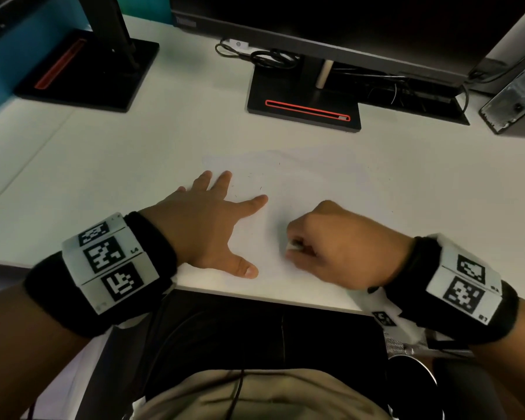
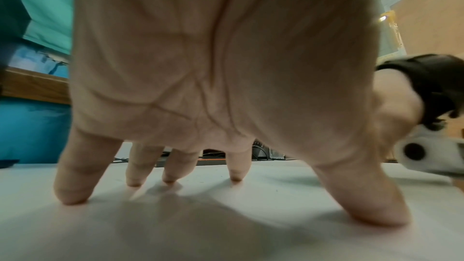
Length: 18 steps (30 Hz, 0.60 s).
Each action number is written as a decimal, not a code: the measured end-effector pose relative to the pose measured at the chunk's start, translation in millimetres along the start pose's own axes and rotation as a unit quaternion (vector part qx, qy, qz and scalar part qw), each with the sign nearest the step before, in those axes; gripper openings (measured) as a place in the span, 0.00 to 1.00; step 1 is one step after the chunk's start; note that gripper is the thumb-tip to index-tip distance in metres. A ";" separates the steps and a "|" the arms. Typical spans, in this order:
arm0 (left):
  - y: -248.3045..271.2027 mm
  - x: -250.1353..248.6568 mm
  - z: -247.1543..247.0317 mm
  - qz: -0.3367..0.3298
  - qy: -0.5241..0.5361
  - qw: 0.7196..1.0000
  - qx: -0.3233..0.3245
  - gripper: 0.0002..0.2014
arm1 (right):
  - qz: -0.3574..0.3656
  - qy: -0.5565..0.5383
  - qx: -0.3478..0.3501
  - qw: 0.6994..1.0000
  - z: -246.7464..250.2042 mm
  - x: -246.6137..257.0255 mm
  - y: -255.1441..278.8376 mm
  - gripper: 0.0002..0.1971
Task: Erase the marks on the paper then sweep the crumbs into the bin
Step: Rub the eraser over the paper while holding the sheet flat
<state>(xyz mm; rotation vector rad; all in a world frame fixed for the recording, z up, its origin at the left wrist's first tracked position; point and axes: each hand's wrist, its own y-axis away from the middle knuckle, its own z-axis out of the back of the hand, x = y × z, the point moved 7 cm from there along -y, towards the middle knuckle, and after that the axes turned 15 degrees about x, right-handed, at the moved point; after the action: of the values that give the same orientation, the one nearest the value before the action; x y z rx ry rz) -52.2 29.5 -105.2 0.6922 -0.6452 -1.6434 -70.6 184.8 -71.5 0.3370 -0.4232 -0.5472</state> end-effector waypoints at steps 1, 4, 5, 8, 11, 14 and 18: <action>-0.7 -0.3 0.1 0.000 -0.003 1.000 -0.001 0.59 | 0.021 -0.001 0.010 1.000 -4.3 11.4 -0.7 0.16; -1.5 1.0 -0.3 0.001 -0.008 1.000 -0.003 0.59 | 0.031 -0.021 0.019 0.999 -5.2 13.5 -4.0 0.17; -1.5 1.2 -0.7 0.001 -0.007 1.000 -0.001 0.59 | 0.016 -0.026 0.010 0.999 -1.0 7.5 -5.6 0.17; -1.6 0.8 -0.5 0.002 -0.009 1.000 0.000 0.59 | 0.002 -0.016 0.010 1.000 -4.2 11.8 -7.6 0.15; -1.6 0.0 0.4 0.001 -0.014 1.000 -0.004 0.59 | 0.024 -0.005 0.036 0.999 -12.2 28.3 -8.4 0.15; -0.5 -0.4 -0.2 0.000 -0.011 1.000 -0.002 0.59 | -0.008 -0.005 0.019 1.000 1.7 14.0 -13.7 0.17; -1.0 0.4 -0.5 -0.002 -0.008 1.000 -0.002 0.60 | 0.018 -0.001 0.053 0.998 -9.2 35.0 -16.0 0.19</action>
<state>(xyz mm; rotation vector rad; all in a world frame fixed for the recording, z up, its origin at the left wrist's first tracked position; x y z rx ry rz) -52.6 29.3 -106.4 0.6787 -0.6513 -1.6553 -46.1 154.1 -75.8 0.4289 -0.4606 -0.4910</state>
